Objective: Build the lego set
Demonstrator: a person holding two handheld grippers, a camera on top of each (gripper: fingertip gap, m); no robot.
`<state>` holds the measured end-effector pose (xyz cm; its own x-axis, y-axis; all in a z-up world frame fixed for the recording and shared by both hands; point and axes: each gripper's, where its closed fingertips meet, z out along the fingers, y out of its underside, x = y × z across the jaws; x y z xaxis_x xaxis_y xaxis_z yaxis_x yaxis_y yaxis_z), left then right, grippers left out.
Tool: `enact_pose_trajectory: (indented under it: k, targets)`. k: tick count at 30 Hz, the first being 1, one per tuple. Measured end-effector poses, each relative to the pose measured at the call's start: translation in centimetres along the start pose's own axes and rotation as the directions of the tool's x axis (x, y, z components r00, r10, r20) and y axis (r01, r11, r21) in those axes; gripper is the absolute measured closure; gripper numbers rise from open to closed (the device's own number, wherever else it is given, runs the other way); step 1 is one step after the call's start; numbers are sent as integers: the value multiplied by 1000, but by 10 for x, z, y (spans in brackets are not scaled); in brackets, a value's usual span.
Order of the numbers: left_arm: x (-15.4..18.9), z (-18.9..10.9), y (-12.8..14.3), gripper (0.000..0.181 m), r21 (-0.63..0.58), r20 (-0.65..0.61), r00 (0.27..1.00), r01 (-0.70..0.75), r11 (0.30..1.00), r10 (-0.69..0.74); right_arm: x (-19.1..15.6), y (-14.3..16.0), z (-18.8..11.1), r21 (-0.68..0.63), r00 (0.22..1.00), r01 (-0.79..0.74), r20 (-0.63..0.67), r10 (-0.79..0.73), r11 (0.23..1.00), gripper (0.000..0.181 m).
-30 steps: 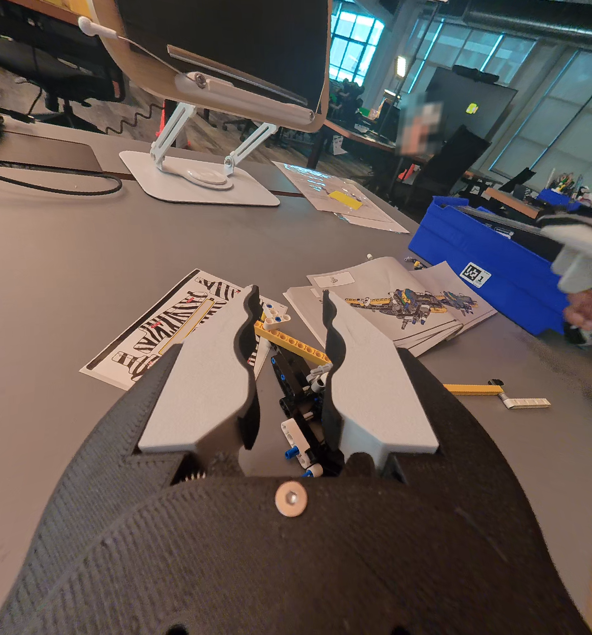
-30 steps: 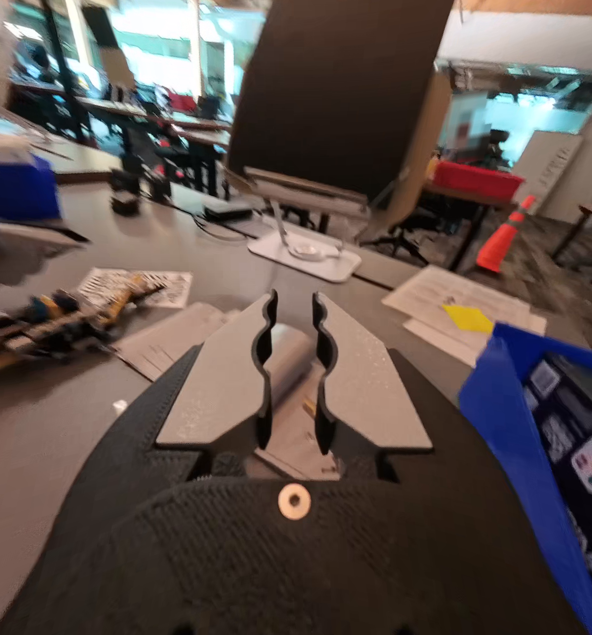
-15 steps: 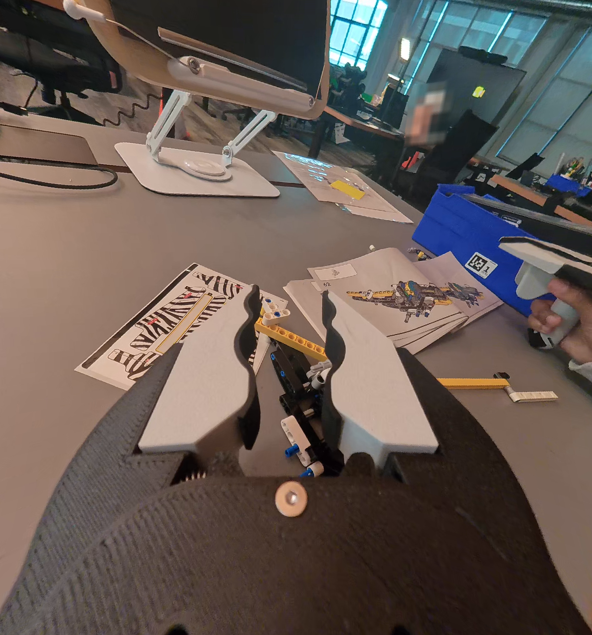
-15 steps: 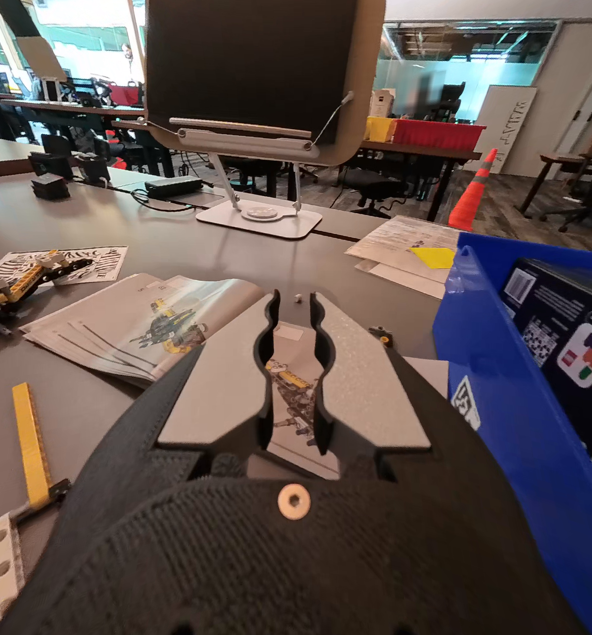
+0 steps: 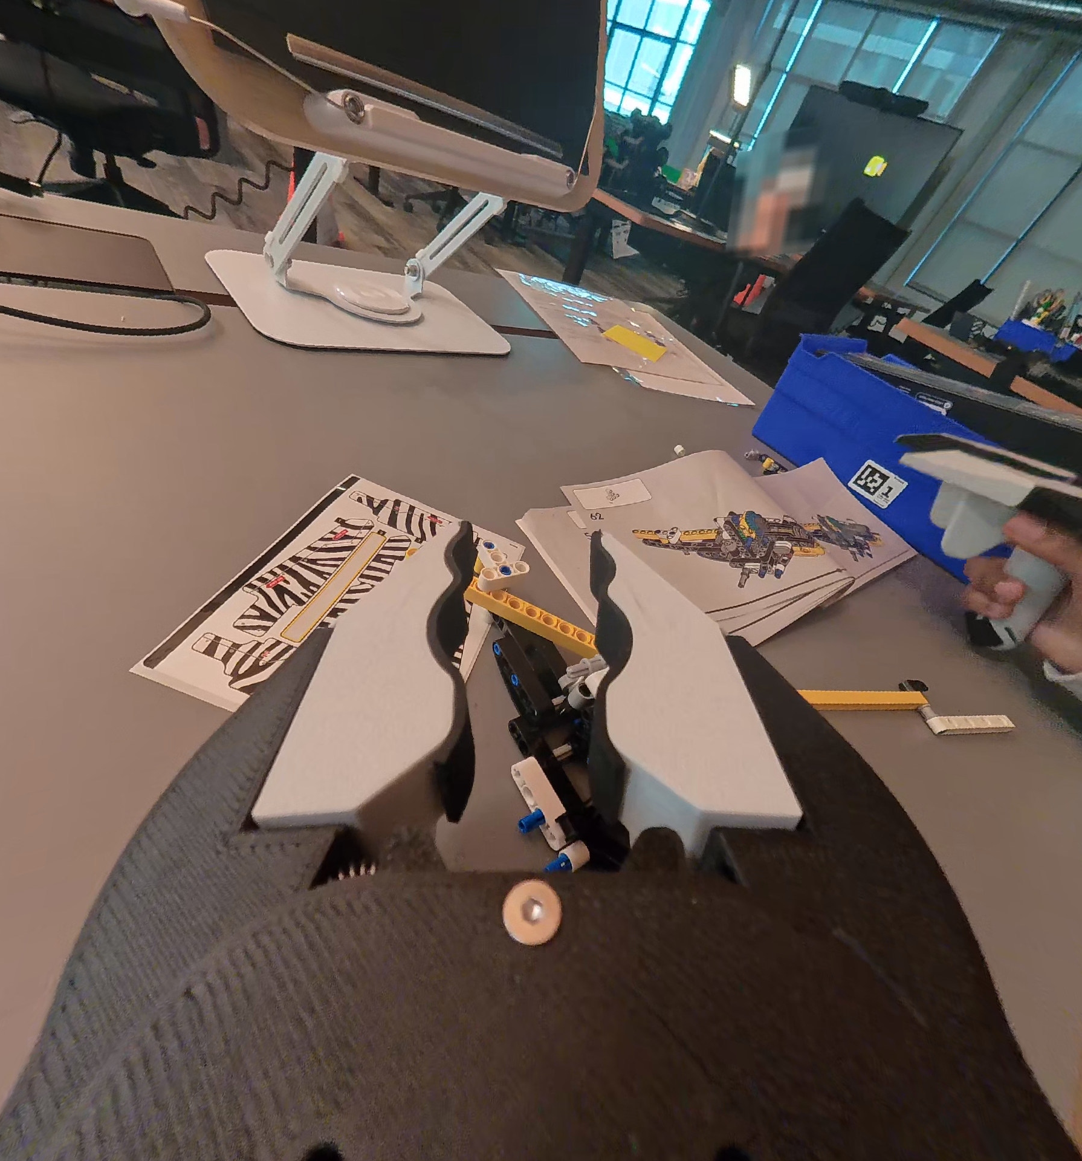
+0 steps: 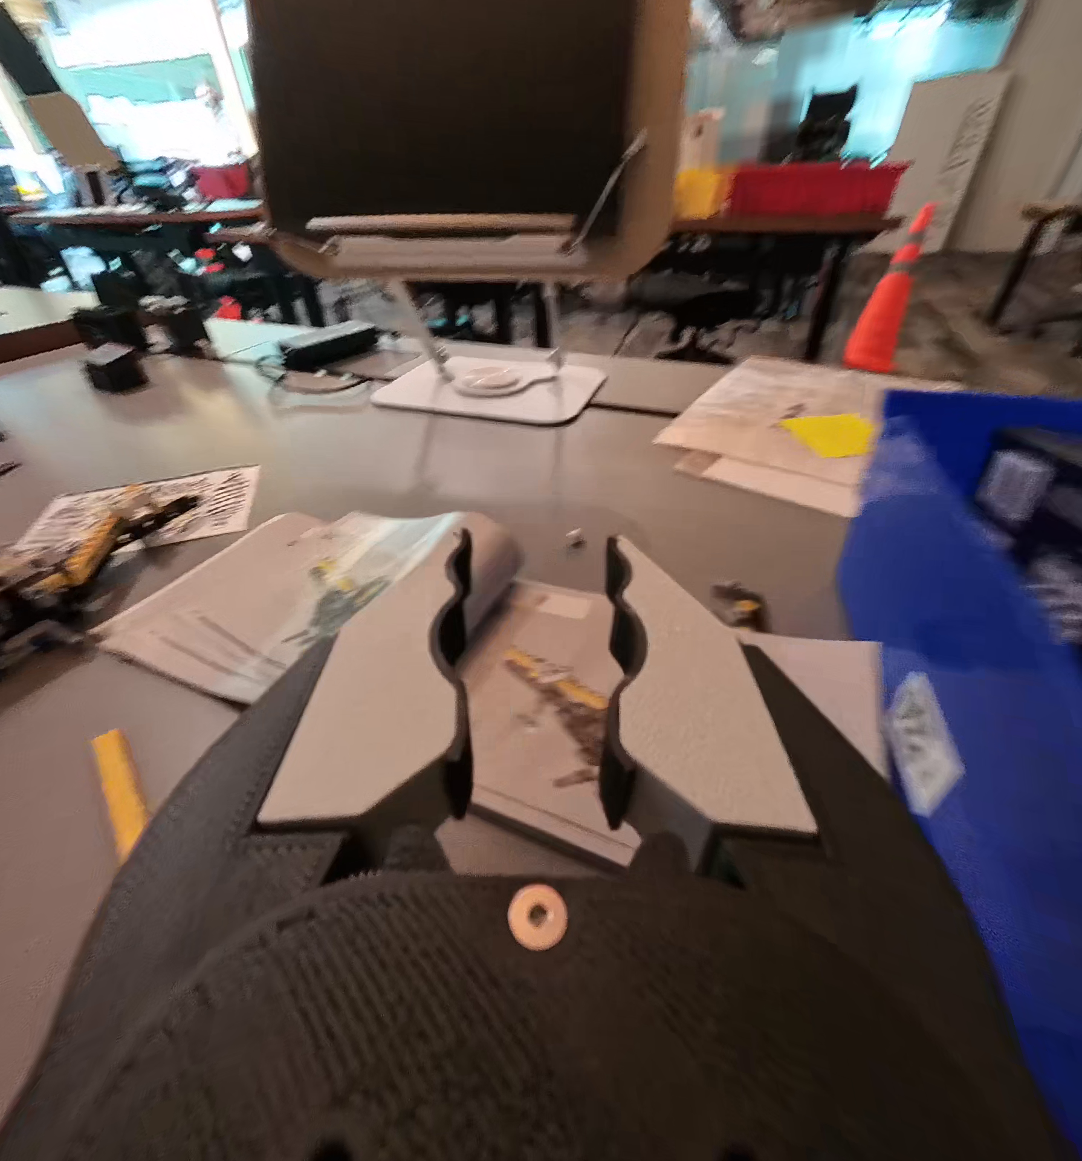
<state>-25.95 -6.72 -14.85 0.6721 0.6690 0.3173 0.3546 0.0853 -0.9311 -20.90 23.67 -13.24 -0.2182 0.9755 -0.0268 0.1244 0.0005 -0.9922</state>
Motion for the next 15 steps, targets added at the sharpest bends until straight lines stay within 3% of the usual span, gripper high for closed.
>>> enact_pose_trajectory:
  k: [3, 6, 9, 15]
  targets:
    - [0, 0, 0, 146, -2, 0, 1000, 1, 1000, -1, -43, 23, 22, -164, 994, 29, 113, -11, 986, 118]
    - [0, 1, 1, 146, -5, -2, 1000, 1, 1000, -2, -63, 53, 46, -361, 977, 196, 149, -151, 912, 103]
    - [0, 1, 2, 145, -7, 0, 1000, 0, 1000, 0, -68, 88, 52, -531, 968, 251, 159, -195, 810, 113]
    - [0, 0, 1, 145, -2, -9, 1000, 20, 1000, -20, -59, 70, 49, -451, 988, 140, 126, -93, 881, 149]
